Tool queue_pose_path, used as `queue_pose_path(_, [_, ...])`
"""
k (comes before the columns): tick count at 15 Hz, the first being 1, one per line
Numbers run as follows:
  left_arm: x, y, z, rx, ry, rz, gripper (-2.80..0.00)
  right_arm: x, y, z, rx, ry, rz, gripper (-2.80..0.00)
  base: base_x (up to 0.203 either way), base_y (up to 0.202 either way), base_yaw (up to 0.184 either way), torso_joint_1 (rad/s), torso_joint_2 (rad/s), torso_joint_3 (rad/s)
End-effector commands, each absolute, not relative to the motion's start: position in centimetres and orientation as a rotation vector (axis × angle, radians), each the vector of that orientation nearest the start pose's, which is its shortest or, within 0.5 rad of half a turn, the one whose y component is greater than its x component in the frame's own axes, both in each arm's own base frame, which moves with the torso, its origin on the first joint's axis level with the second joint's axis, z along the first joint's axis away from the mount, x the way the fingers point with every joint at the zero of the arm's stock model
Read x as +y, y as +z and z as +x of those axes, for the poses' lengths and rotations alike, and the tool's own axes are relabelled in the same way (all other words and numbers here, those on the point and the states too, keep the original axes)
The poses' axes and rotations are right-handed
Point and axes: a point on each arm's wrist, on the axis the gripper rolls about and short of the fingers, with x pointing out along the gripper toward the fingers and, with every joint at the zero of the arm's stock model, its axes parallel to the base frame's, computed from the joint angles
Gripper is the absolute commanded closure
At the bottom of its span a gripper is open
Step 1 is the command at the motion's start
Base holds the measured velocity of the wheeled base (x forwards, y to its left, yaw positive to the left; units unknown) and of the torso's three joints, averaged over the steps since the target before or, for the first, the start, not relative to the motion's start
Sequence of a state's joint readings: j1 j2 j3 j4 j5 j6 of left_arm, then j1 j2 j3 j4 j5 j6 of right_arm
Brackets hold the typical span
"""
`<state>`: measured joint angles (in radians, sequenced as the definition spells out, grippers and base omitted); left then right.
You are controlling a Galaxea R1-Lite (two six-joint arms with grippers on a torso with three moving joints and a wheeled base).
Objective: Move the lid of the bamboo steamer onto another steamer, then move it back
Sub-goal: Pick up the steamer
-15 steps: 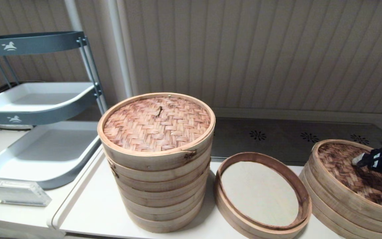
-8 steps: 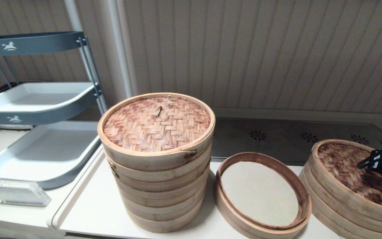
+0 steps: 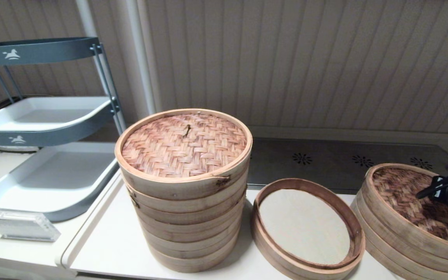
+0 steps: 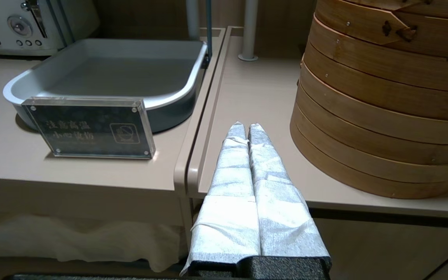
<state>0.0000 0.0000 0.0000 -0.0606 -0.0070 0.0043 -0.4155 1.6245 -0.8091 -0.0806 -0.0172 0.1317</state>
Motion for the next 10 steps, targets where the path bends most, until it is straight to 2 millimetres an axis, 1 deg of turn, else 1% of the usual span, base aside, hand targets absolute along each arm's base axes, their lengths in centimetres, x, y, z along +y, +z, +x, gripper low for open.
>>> queue_pose_path(1, [0.0,7.5,-2.1,-0.038,-0.006,0.005,0.0,-11.0,16.4,24.4,0.657,-0.471,0.27,0.0,0.0,0.0,0.0,0.0,0.0,0.0])
queue_pose_path(4, [0.0,7.5,-2.1,-0.038,-0.007,0.005,0.0,-10.7,17.7,23.7,0.604,-0.468,0.257,0.0,0.0,0.0,0.0,0.0,0.0,0.0])
queue_pose_path(10, [0.0,7.5,-2.1,-0.038,-0.008,0.005,0.0,-10.7,18.3,23.8,0.583,-0.47,0.253,0.0,0.0,0.0,0.0,0.0,0.0,0.0])
